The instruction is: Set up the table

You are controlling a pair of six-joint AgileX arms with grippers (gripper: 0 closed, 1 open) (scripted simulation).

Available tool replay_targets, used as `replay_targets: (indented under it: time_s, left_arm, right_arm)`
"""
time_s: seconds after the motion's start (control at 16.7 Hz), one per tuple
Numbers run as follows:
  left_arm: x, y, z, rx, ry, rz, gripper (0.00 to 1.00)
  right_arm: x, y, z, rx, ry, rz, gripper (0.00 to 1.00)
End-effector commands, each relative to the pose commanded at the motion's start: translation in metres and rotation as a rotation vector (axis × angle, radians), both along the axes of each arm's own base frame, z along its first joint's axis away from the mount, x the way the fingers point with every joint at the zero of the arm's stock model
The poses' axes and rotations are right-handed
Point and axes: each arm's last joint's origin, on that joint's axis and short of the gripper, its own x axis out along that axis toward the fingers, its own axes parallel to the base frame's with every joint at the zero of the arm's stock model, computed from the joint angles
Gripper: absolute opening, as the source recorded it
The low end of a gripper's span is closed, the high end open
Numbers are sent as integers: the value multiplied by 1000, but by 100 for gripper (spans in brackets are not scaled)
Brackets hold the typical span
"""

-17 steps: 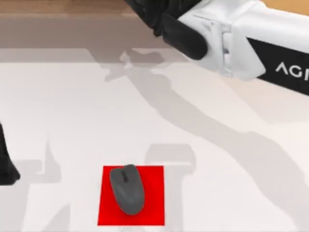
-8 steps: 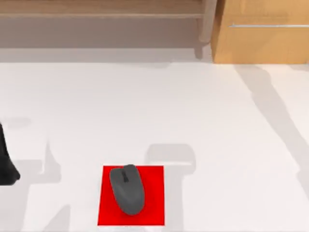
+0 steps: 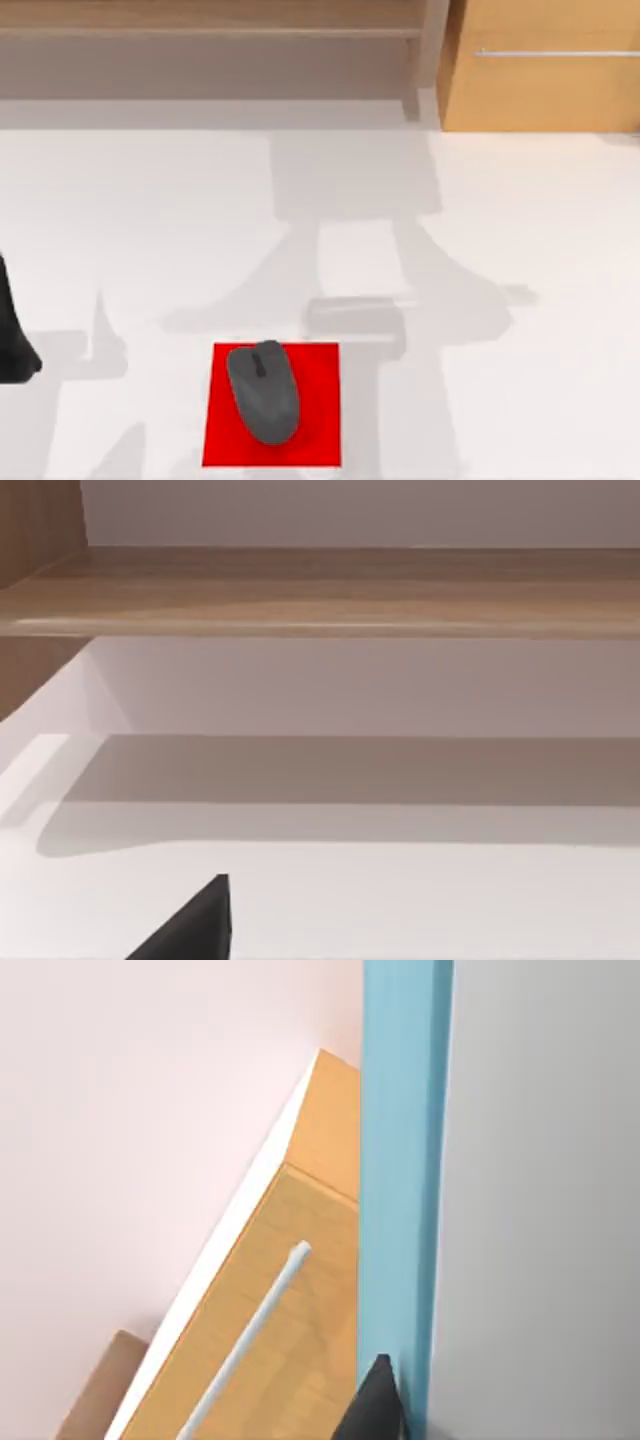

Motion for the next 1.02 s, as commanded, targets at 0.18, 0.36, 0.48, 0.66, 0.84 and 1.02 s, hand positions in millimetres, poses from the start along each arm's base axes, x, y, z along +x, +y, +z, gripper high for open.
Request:
replay_targets:
  time_s: [0.18, 0.36, 0.48, 0.66, 0.84, 1.02]
  left_arm:
    - [0, 0, 0, 0, 0, 0, 100]
    - [0, 0, 0, 0, 0, 0, 100]
    - [0, 0, 0, 0, 0, 0, 100]
    - [0, 0, 0, 0, 0, 0, 100]
    - [0, 0, 0, 0, 0, 0, 100]
    - [0, 0, 0, 0, 0, 0, 100]
  right_arm:
    - [-10, -52, -51, 155, 104, -128, 0]
    - [-19, -90, -101, 309, 190, -222, 0]
    - [-17, -103, -132, 399, 242, -243, 0]
    - [-2, -109, -163, 483, 282, -213, 0]
    - [21, -103, -179, 513, 289, -140, 0]
    - [36, -96, -190, 523, 301, -90, 0]
